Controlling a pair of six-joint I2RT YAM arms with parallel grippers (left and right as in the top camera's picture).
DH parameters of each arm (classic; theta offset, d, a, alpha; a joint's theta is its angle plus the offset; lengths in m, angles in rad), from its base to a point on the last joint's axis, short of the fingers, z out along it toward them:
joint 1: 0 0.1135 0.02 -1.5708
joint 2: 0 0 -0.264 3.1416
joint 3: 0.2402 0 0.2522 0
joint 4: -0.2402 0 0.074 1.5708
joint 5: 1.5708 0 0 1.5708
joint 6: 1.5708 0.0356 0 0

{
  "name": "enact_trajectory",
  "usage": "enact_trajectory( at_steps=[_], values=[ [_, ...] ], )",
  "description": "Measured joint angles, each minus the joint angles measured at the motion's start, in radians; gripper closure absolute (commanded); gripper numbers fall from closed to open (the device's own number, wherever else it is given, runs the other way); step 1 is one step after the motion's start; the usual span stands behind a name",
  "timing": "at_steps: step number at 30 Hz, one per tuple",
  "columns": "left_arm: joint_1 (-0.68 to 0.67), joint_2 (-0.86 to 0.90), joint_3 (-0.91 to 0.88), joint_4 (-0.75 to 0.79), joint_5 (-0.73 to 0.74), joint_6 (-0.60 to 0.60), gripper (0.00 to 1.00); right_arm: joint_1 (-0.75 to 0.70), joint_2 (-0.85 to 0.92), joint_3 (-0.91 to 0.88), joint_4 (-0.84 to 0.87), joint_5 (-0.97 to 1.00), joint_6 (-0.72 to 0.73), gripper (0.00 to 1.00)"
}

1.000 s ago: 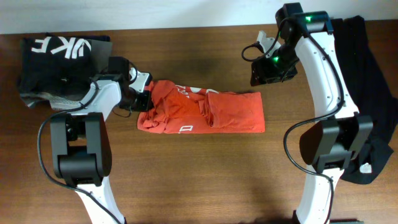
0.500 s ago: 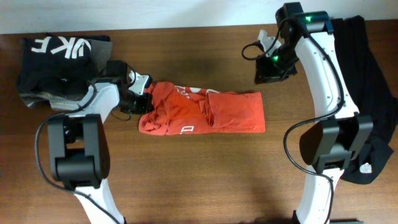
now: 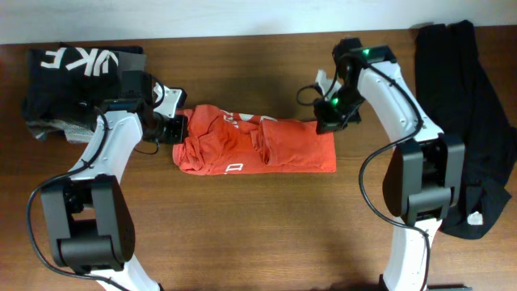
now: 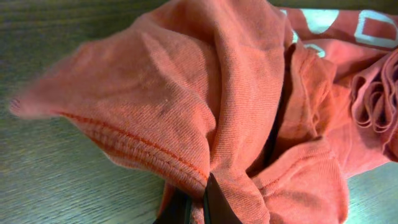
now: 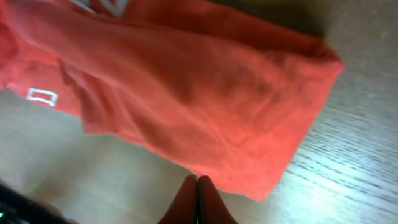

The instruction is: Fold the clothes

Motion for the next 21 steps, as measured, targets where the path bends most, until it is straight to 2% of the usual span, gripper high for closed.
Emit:
enact_trajectory(
  at_steps=[9,16,21],
  values=[
    [0.0,-0.043,0.0,-0.005,-0.069,0.0,0.99,0.0,0.0,-0.124,0.117,-0.021,0.002,0.96],
    [0.0,-0.145,0.0,-0.007,-0.128,0.0,0.99,0.0,0.0,-0.137,0.168,-0.035,0.002,0.96],
    [0.0,-0.157,0.002,-0.023,-0.14,0.0,0.99,0.0,0.0,-0.137,0.18,-0.074,0.003,0.96]
  ],
)
